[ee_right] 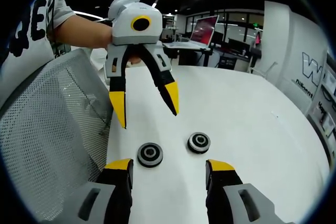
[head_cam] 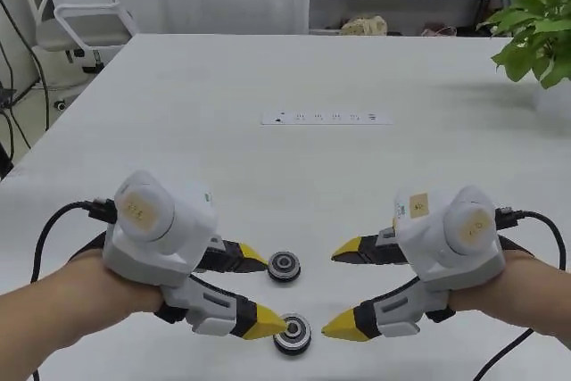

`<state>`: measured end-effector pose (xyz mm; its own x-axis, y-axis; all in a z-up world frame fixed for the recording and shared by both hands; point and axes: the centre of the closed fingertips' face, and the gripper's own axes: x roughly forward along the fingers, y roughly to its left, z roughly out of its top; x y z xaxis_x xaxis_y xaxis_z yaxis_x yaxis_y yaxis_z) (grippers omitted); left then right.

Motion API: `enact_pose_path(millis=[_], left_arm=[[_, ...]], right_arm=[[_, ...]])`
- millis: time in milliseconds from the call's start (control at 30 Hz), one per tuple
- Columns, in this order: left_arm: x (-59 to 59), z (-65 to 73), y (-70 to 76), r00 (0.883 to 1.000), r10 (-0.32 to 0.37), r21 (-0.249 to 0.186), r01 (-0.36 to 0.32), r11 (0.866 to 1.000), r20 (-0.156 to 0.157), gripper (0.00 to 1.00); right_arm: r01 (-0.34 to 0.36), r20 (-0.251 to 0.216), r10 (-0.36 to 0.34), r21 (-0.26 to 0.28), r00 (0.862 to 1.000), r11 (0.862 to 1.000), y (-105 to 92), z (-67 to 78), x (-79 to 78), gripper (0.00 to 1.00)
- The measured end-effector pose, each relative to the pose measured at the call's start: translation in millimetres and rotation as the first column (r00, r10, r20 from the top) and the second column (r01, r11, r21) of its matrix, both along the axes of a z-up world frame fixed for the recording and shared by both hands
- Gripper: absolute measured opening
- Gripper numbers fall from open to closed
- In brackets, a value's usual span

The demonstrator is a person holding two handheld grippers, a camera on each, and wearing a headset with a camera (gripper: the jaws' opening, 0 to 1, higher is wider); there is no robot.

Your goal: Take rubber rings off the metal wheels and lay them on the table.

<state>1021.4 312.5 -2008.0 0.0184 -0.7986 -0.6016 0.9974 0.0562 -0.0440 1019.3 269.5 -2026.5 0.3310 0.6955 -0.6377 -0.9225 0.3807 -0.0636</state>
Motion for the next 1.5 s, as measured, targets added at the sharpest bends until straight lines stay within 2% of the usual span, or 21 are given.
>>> enact_pose_path(millis=[767, 1500], left_arm=[[-6.5, -17.5, -6.8, 0.999, -0.03, 0.019, 0.031, 0.999, -0.032, 0.36], [-20.7, -35.2, -14.7, 0.996, -0.079, 0.051, 0.082, 0.995, -0.049, 0.26]], right_arm=[[0.006, -0.024, -0.006, -0.002, 1.0, 1.0, -2.1, -10.5, -1.8, 0.52], [-0.001, -0.046, 0.0, -0.008, 0.999, 1.0, -3.0, -20.0, -3.9, 0.51]])
